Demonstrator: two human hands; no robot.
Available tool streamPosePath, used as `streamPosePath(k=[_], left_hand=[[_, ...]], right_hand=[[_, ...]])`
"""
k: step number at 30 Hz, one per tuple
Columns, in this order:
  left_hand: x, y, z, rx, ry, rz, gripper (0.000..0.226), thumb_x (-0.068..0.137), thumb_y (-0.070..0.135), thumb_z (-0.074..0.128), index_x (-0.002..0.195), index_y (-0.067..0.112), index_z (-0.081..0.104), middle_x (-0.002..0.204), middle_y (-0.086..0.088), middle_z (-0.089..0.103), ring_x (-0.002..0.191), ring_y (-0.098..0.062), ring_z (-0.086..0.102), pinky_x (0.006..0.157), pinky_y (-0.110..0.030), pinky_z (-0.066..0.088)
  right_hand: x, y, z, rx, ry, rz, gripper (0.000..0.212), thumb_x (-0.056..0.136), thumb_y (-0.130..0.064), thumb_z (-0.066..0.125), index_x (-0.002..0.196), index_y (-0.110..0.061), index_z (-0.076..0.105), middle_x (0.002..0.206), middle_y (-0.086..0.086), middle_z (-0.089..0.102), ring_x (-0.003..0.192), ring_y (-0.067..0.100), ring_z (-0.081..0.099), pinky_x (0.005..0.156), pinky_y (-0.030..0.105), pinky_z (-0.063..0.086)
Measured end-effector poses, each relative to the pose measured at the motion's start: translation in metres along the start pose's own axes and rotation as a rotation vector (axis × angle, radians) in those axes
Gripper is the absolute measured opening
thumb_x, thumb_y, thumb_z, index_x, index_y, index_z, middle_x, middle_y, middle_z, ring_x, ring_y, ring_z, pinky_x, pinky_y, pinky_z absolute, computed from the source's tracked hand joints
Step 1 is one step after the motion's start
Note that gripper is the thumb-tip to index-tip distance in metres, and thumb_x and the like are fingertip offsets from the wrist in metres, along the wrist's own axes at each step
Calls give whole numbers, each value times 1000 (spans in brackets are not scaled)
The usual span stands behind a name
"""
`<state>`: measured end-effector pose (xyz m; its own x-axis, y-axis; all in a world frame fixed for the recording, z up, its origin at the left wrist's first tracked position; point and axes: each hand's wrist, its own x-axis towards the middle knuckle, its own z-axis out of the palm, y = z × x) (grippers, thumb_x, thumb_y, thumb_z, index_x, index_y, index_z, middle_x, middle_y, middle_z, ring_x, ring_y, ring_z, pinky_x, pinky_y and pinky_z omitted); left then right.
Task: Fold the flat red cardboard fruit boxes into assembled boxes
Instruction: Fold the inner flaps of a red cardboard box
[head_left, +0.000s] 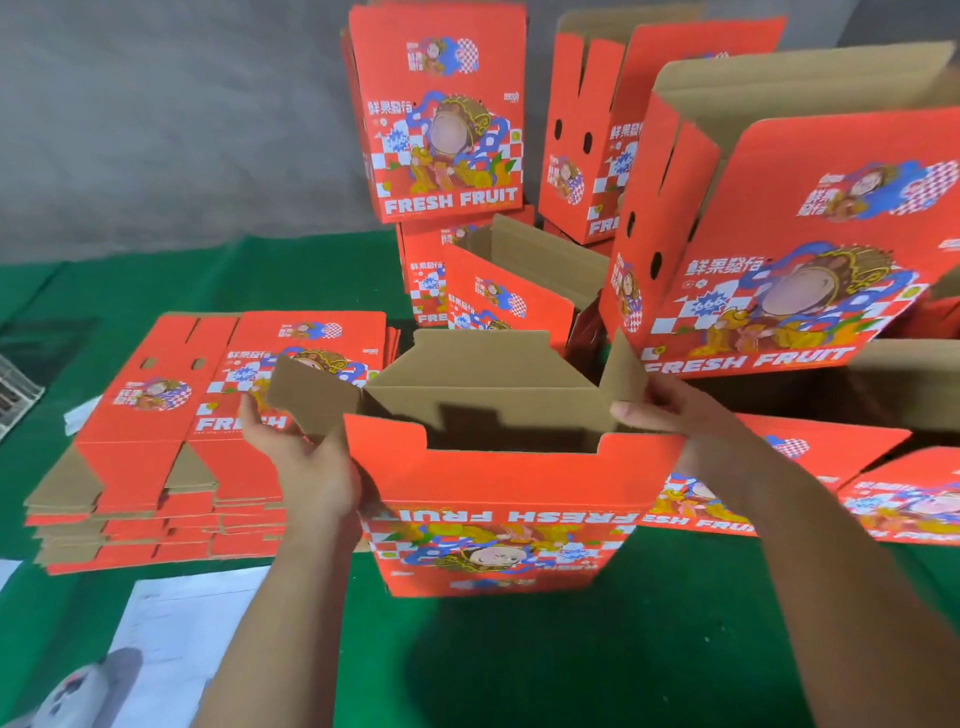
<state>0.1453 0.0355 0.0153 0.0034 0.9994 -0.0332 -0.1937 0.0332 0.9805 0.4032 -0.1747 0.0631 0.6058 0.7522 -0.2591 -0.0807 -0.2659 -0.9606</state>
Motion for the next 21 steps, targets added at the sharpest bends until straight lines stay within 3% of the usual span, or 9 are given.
streamPosePath(k=[2, 4, 7, 9, 12, 14, 18, 19, 21], left_hand=[[-3, -4, 2, -2, 5, 33, 91, 96, -8, 63, 160, 23, 6, 145, -20, 55, 129, -43, 58, 110, -65, 43], [-5, -6, 3, 1, 31, 87, 97, 90, -8, 65, 161, 22, 6, 149, -16, 46, 135, -31, 55, 117, -53, 41], [-4, -5, 1, 93, 80, 276, 83, 79, 3, 64, 152, 23, 31, 148, -13, 35, 143, -14, 43, 120, -44, 37], [-5, -8, 0, 156, 70, 319, 77, 79, 4, 58, 151, 23, 36, 158, -22, 26, 154, -28, 22, 126, -38, 25], [-8, -11, -4, 239, 43, 315, 89, 80, -2, 49, 161, 27, 25, 168, -28, -4, 159, -31, -10, 123, -14, 7], [-9, -11, -8, 332, -3, 389, 80, 82, -1, 42, 157, 26, 38, 167, -30, -14, 159, -29, -17, 127, -27, 6], [-8, -10, -8, 516, -136, 513, 46, 92, -1, 43, 129, 13, 66, 162, -38, 18, 160, -39, 1, 127, -24, 12], [-8, -10, -6, 537, -159, 509, 43, 95, 2, 44, 132, 9, 64, 161, -33, 27, 159, -39, 10, 129, -32, 18], [-8, -7, -3, 594, -182, 528, 52, 98, 16, 49, 149, 6, 50, 160, -21, 37, 153, -34, 29, 122, -46, 32]], right_hand=[[6, 14, 8, 14, 188, -52, 30, 97, -9, 69, 126, -11, 61, 105, 13, 68, 83, 19, 67, 77, 34, 51], [9, 25, 14, 12, 307, -189, 39, 100, -4, 64, 137, -14, 55, 102, 6, 69, 79, 7, 68, 73, 29, 53], [6, 41, 13, -64, 357, -411, 78, 103, -5, 60, 158, -50, 27, 109, -1, 72, 88, 11, 67, 75, 30, 53], [5, 46, 13, -300, 417, -544, 83, 105, -8, 53, 159, -58, 15, 130, -17, 66, 104, 9, 67, 86, 26, 52], [1, 53, 14, -490, 478, -687, 56, 99, -11, 38, 147, -36, 52, 137, -9, 56, 122, -2, 54, 102, 6, 34], [0, 55, 12, -485, 482, -642, 43, 93, -22, 37, 117, -35, 70, 118, -3, 64, 107, 5, 61, 91, 5, 38], [0, 43, 19, -346, 435, -315, 19, 88, -53, 55, 88, -54, 74, 68, -30, 64, 63, -11, 58, 65, 23, 42], [-2, 41, 24, -336, 403, -281, 18, 83, -59, 61, 97, -56, 71, 75, -33, 65, 70, -13, 59, 70, 28, 41], [-7, 46, 35, -360, 355, -290, 55, 82, -55, 76, 131, -52, 52, 115, -30, 63, 104, -4, 60, 85, 34, 43]])
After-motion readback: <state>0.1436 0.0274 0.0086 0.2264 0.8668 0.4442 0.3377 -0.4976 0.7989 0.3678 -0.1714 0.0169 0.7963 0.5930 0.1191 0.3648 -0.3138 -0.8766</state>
